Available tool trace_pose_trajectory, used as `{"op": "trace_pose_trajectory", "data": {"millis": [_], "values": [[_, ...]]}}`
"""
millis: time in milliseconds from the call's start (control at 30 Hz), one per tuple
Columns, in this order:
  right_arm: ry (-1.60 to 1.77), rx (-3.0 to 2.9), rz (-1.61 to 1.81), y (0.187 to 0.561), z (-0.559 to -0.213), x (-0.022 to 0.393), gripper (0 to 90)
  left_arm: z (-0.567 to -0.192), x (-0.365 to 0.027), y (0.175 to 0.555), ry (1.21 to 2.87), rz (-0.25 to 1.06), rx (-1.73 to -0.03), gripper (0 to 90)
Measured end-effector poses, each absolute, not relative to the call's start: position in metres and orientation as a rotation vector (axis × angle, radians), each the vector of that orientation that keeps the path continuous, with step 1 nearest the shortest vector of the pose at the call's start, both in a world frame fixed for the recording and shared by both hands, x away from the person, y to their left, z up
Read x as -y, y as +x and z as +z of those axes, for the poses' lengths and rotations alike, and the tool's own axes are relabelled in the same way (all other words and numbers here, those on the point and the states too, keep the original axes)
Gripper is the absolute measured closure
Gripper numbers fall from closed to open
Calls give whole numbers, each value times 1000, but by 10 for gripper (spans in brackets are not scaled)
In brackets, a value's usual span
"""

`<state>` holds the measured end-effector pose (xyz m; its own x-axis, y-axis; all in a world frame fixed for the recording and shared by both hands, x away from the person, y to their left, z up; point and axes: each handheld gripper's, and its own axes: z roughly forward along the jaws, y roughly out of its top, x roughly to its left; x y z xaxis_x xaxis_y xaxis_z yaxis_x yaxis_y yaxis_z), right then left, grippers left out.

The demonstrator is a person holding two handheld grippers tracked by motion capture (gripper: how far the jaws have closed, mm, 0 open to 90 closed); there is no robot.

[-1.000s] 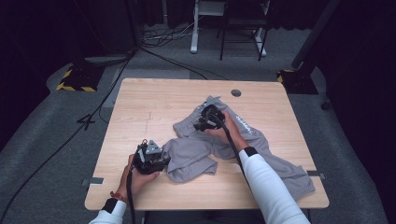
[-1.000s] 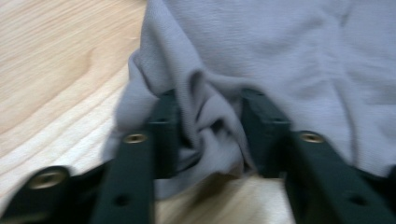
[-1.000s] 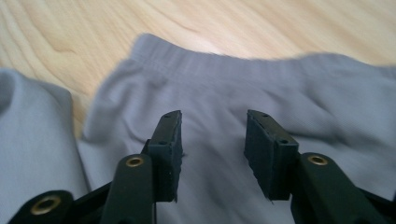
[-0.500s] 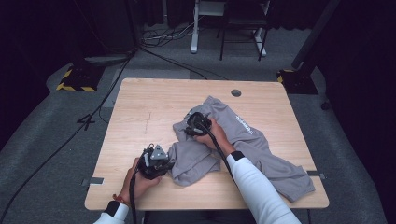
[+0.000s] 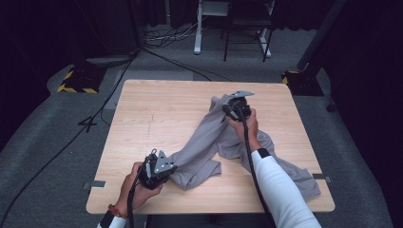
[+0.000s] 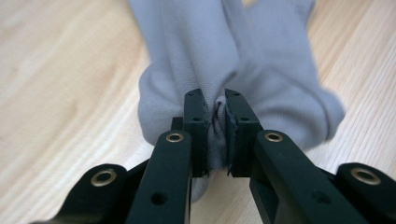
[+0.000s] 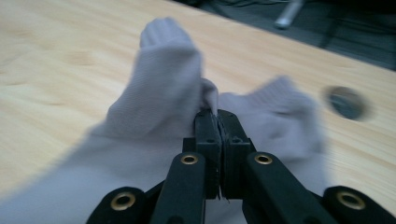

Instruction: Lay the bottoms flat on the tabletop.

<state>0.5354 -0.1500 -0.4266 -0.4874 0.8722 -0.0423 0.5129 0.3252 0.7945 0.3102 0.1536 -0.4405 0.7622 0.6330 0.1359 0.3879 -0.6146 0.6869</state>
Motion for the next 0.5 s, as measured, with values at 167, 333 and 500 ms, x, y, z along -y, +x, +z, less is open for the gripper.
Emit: {"op": "trace_pose_trajectory", "data": {"millis": [167, 333, 500], "values": [[1279, -2098, 954, 532, -431, 198, 840, -444, -133, 301, 2326, 445, -682, 798], [1344, -2103, 869, 527, -440, 228, 687, -454, -104, 290, 2399, 356, -570, 608], [1247, -2244, 881, 505, -446, 240, 556, -449, -127, 290, 2259, 326, -720, 414]]}}
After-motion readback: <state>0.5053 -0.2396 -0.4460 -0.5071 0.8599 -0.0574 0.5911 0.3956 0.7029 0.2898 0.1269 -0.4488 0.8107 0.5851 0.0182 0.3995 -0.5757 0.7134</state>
